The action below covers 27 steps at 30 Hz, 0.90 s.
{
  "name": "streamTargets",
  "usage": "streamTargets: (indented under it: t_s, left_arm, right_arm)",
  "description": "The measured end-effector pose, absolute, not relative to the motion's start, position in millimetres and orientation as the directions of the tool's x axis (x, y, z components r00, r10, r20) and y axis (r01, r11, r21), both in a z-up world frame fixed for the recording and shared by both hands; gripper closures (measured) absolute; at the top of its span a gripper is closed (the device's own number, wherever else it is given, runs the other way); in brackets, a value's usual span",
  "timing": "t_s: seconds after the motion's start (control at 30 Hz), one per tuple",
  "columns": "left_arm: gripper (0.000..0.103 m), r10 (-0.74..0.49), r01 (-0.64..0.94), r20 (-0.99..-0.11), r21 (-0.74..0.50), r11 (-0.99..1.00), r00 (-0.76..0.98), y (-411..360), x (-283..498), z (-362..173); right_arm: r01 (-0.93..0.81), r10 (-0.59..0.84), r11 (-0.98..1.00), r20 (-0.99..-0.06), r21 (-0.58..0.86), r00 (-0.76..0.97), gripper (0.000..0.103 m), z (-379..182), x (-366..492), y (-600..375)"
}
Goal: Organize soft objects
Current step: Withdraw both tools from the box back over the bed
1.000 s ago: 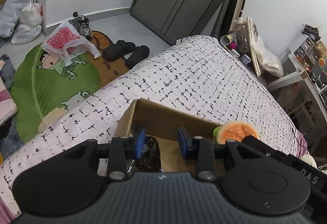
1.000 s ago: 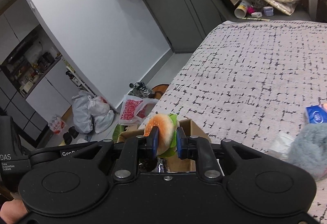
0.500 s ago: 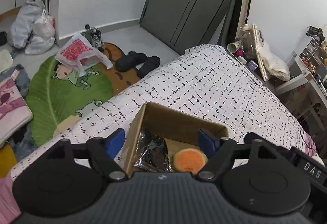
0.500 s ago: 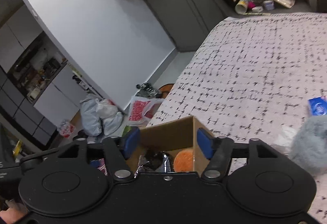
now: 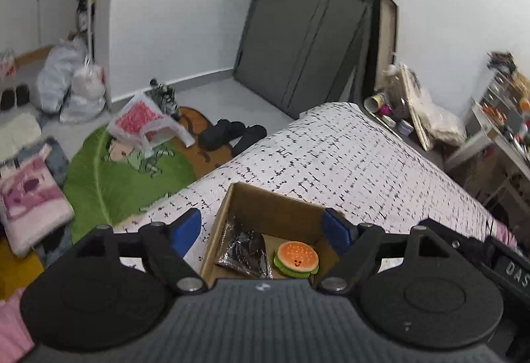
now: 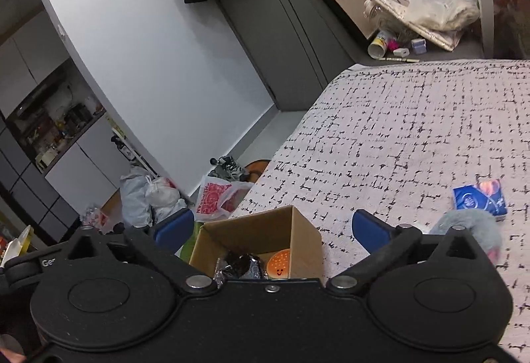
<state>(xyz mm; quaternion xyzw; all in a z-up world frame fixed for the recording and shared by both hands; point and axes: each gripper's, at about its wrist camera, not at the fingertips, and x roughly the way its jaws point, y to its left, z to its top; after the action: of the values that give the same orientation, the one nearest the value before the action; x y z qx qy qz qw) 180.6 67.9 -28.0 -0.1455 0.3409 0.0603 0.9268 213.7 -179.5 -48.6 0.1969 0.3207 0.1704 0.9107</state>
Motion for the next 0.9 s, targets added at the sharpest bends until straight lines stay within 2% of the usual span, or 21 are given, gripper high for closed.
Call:
streamTargets:
  t_s: [0.1, 0.33, 0.57, 0.77, 0.9]
  left_arm:
    - [0.024, 0.03, -0.2, -0.652, -0.188, 0.962, 0.758, 57.7, 175.5, -23.0]
    - [0.024, 0.01, -0.201, -0.656, -0.216, 0.955, 0.754, 46.9, 162.9, -16.9]
    - [0.023, 0.027, -0.208, -0.673, -0.19, 0.959, 0.739, 31.0, 155.9, -10.3]
    - [0.022, 0.014, -0.184, -0.664, -0.186, 0.965, 0.747, 17.2, 148.3, -4.2]
    - [0.022, 0.029, -0.182, -0.661, -0.163, 0.97, 0.75, 7.0, 144.8, -0.3]
  right_arm:
    - [-0.168, 0.432, 0.862, -0.519, 0.478, 0.738, 0.0, -48.0, 210.2, -187.1]
    - [-0.17, 0.416, 0.876, -0.531, 0.451, 0.738, 0.0, -42.0, 202.3, -198.4]
    - [-0.162, 0.394, 0.889, -0.536, 0.428, 0.747, 0.0, -33.5, 195.7, -210.3]
    - [-0.121, 0.306, 0.932, -0.563, 0.342, 0.768, 0.0, -27.2, 190.0, -221.4]
    - [-0.131, 0.355, 0.906, -0.555, 0.402, 0.752, 0.0, -28.3, 188.8, -238.0]
